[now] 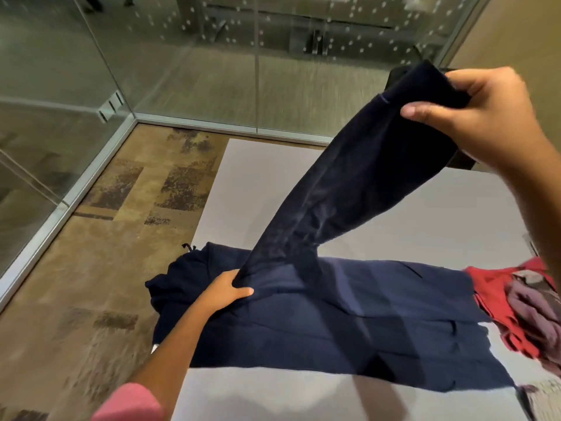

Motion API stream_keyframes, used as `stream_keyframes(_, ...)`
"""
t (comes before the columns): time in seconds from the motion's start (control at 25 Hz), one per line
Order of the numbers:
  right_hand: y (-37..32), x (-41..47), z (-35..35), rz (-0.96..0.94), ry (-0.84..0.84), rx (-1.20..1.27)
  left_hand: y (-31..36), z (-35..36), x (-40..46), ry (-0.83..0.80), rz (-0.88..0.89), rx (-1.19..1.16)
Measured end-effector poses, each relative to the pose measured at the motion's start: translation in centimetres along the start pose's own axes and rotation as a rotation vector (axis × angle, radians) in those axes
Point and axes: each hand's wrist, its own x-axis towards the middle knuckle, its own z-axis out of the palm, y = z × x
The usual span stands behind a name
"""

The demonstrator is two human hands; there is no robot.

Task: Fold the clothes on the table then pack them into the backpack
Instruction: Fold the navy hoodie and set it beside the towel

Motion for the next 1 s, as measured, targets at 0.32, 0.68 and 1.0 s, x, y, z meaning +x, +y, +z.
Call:
stream_keyframes(0.32, 2.3, -6.7, -7.1, 0.290, -0.160, 0.399, 2.8, -1.0, -1.4, -0.181, -0.020, 0.768)
stream_keyframes(0.68, 2.3, -13.7, -4.4, 0.324, -1.017, 0.558, 9.0, 5.5, 2.4, -0.093, 0.251, 0.508)
stream_keyframes(1.0, 0.4, -14.5, 0.7, 0.103, -1.528, 0.634, 6.6, 11.6, 1.1, -0.192, 0.269, 0.495)
